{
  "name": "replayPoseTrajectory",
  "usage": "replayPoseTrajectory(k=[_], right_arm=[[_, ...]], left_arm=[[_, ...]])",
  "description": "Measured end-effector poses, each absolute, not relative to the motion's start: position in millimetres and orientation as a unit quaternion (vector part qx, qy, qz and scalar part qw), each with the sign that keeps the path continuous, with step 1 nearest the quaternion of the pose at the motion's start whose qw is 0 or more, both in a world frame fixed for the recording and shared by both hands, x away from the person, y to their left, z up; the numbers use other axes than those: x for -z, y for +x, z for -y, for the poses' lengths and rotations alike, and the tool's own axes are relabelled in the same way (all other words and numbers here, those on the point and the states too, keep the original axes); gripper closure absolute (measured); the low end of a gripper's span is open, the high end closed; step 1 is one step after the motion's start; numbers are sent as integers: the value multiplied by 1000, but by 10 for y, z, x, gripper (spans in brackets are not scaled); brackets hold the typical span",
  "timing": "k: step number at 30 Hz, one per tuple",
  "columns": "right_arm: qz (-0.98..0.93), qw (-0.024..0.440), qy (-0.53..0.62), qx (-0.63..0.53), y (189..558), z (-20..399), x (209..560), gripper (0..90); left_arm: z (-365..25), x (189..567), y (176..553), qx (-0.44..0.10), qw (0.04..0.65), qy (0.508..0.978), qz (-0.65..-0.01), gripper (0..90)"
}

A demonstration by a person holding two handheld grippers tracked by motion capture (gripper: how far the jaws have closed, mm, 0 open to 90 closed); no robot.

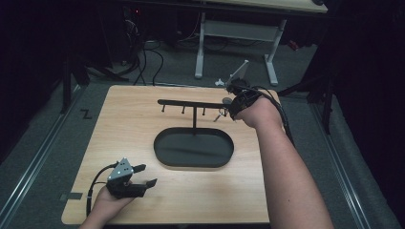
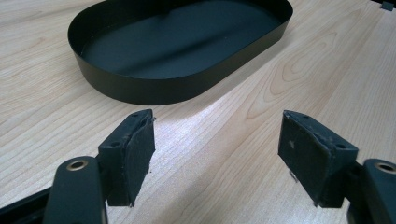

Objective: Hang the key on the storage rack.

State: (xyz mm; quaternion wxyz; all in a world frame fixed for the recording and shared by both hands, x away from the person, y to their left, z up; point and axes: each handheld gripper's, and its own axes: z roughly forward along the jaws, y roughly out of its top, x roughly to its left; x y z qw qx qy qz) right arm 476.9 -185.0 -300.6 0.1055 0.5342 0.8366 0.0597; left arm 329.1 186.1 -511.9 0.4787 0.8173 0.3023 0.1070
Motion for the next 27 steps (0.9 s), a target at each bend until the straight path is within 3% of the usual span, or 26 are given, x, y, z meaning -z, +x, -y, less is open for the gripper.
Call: replayPoseTrajectory(k=[27], right_arm=[[-832,72,544,-79,4472,1959,3753,484]], left_arm=[[-1834,5130,3291,-104,476,820,-300,276]])
